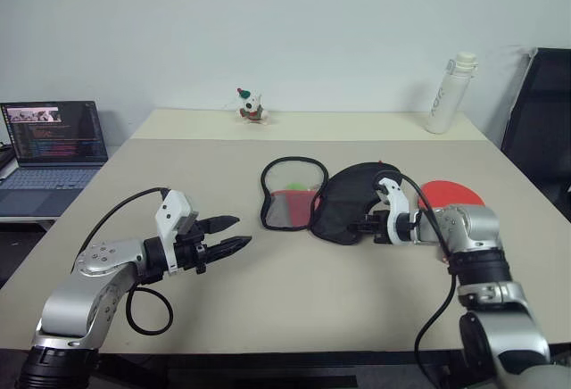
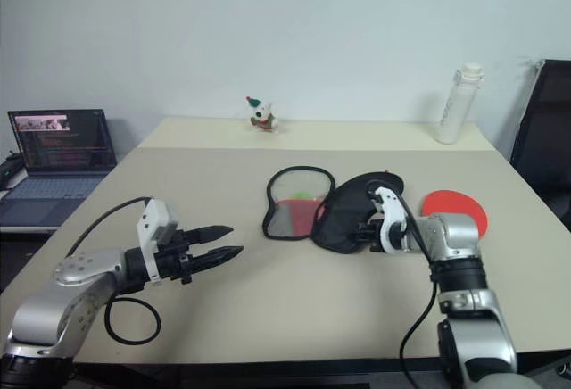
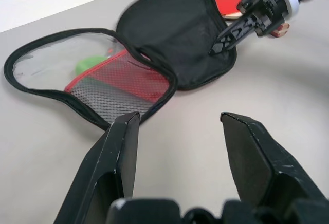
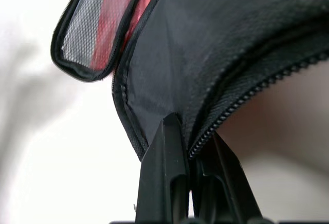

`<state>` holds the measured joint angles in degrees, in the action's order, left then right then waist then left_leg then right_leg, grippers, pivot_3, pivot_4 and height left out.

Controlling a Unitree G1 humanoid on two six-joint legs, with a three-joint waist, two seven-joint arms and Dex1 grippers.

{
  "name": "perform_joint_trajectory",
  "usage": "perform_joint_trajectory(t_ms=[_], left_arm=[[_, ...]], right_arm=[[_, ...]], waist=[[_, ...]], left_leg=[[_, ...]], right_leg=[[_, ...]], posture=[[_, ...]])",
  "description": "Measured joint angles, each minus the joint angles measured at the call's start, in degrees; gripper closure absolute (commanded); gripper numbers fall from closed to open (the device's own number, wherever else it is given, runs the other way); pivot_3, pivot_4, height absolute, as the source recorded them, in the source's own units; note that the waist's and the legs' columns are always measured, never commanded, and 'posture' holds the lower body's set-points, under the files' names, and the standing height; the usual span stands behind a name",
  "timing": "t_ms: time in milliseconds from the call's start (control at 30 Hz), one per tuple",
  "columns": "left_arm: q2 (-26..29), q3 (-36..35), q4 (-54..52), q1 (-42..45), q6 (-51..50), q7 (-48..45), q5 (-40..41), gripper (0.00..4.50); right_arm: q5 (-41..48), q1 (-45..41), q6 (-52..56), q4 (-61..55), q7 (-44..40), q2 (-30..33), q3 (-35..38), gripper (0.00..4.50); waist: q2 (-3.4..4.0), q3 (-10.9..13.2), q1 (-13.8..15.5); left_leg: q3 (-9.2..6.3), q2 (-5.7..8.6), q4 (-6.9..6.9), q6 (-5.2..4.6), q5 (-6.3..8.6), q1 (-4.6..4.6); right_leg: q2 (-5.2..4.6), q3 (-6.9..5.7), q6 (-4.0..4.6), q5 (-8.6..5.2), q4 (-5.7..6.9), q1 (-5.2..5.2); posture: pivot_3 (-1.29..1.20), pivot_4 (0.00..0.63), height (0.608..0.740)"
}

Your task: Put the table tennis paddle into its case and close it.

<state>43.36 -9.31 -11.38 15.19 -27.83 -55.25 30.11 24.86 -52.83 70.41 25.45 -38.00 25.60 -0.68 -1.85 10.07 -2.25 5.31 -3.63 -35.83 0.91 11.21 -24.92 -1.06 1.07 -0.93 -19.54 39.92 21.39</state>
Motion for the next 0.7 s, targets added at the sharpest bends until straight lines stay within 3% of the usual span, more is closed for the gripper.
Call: perform_joint_trajectory(t_ms=[167,267,467,700], left_arm=[[-0.49,0.28,-1.23,-0.09,-0.46,0.93,0.00,1.78],[-0.50,0.39,-2.11,-0.32,-0.52,1.04,0.02,1.78],[-0.51,0.88,-2.49,-0.54,-0.83,1.44,0.02,1.78],[-0.50,0.96,-2.78,-1.17,-0.84,2.05,0.04,1.78]], right_arm=[[-5.41,-4.55,-8.41,8.98,-15.34,6.99,-11.52,4.47],[-9.50,-7.05,-14.45,15.25,-21.96,8.05,-16.17,4.47],[-17.38,-13.96,-27.01,30.56,-26.56,6.93,-18.71,4.47],[-22.98,-17.50,-35.14,40.44,-28.00,5.18,-18.56,4.47]], waist=[[0.00,0.01,-0.02],[0.00,0.01,-0.09],[0.01,0.03,-0.08],[0.02,0.03,-0.05]], left_leg=[[0.00,-0.02,0.00,0.00,0.00,-0.01],[0.01,-0.02,-0.01,0.00,0.00,0.00],[0.01,-0.02,-0.05,0.02,-0.01,-0.01],[0.01,-0.01,-0.06,0.14,-0.08,-0.01]], right_leg=[[0.01,0.01,0.00,0.00,-0.02,0.01],[0.01,0.01,0.00,0.00,-0.02,0.01],[0.01,0.00,0.00,0.00,-0.02,0.00],[-0.01,-0.01,0.01,0.00,-0.01,-0.01]], posture=[[0.00,0.150,0.740],[0.00,0.150,0.740],[0.00,0.150,0.740],[0.00,0.150,0.740]])
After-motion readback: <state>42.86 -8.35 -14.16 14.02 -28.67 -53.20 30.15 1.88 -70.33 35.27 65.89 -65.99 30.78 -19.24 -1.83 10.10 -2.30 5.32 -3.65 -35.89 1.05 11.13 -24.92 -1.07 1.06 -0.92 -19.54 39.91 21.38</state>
